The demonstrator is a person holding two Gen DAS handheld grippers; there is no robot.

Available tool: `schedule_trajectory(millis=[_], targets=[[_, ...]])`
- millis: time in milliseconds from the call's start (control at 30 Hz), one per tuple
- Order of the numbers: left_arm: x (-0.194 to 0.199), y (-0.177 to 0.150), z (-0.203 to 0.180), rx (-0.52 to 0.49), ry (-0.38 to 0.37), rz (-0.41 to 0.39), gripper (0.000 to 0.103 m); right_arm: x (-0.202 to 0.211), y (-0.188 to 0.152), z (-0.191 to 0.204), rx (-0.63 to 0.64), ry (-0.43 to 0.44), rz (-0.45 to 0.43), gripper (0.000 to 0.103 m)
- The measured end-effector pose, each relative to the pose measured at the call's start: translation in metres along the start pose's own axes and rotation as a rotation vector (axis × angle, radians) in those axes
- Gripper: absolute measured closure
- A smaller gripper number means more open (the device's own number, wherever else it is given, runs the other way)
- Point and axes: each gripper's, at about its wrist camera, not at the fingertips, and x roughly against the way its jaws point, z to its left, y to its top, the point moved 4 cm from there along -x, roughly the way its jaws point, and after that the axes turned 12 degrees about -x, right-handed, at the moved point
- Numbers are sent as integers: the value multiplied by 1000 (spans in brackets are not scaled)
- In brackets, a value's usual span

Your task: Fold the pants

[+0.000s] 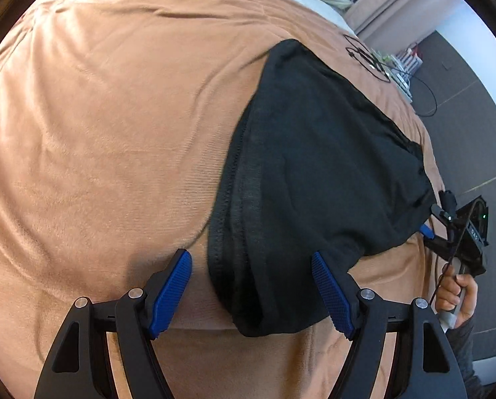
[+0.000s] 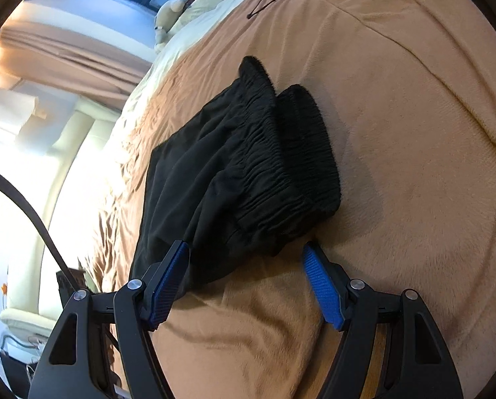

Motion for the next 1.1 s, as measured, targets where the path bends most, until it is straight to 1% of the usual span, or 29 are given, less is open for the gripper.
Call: schedule_trajectory(millis=[67,133,267,333,400,500,533,633,700,767,800,833,900,967,1100], targets=[[-2,0,2,7,-13,-8,26,2,-2,-1,-6,3,-24,34],[-2,2,1,-7,-29,-31,26,2,-3,-3,-3,-5,-48,41],[-8,9,1,-24,-52,-79,25,4,-2,-8,-6,-13,-50,54],[-8,12,1,-21,-73,-92,25,6,-1,-7,8,-15,-52,62],[-6,10,2,-13,-102,-96,25,11,-2,-8,14,-10,-56,65],[-1,1,-2,-9,-183,-88,25,12,-1,-6,11,19,-64,66],[0,-2,-2,-9,-199,-84,25,13,-2,-7,11,22,-65,66],[1,-12,-8,-13,-228,-76,25,7,-2,-10,7,25,-57,66],[2,-13,-9,-17,-219,-81,25,6,-2,-12,-3,33,-54,66],[2,-12,-7,-14,-205,-87,35,6,-3,-15,-11,42,-51,66],[2,-10,-6,-9,-196,-88,52,6,-2,-15,-13,45,-52,66],[2,-10,-4,5,-198,-93,75,7,-2,-16,-17,50,-52,66],[0,-11,-1,43,-232,-93,94,6,-1,-16,-21,49,-52,66],[3,-14,-7,10,-206,-98,95,7,-1,-15,-16,44,-55,69],[19,-16,-12,32,-223,-135,96,11,-1,-6,-2,58,-56,75]])
